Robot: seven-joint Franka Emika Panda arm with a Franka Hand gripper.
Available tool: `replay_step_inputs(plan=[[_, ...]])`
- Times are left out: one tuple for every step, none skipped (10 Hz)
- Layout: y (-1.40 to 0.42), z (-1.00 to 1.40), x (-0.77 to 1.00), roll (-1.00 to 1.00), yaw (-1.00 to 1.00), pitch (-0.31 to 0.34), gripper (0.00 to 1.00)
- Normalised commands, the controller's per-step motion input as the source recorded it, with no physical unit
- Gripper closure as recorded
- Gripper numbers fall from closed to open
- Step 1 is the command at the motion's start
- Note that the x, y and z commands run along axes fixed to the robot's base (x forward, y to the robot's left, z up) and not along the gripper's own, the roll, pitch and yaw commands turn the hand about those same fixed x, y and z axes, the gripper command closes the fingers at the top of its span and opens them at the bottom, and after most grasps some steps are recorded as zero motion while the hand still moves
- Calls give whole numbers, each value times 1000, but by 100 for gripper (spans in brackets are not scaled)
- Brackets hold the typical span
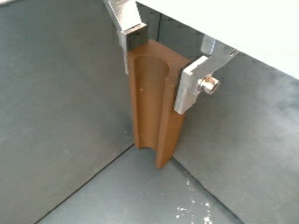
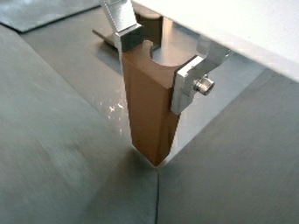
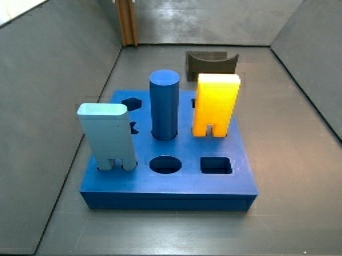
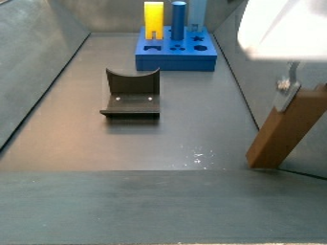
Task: Pick up the arch object. Move up. Rotate the arch object. Move to above the board. Insert the arch object.
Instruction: Move up, then rotate the arch object.
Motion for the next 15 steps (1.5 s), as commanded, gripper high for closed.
replay_step_inputs(plan=[[19,685,27,3,-40,67,100],[21,478,16,10,-26,110,100],[21,391,12,17,-20,120,100],[15,215,2,30,-1,125,100],[-1000,251,460,0,0,0,100],[-1000,231,461,-5,12,-12,100],[-1000,222,430,-26,21,18,100],[-1000,224,416,-38,17,23,100],[-1000,223,409,-48,18,32,100],[-1000,222,397,-64,20,49,100],[-1000,224,396,-69,20,54,100],[-1000,228,380,-86,20,80,100],[-1000,228,370,-93,20,88,100],[-1000,229,348,-96,18,90,100],[-782,181,266,-93,18,83,100]])
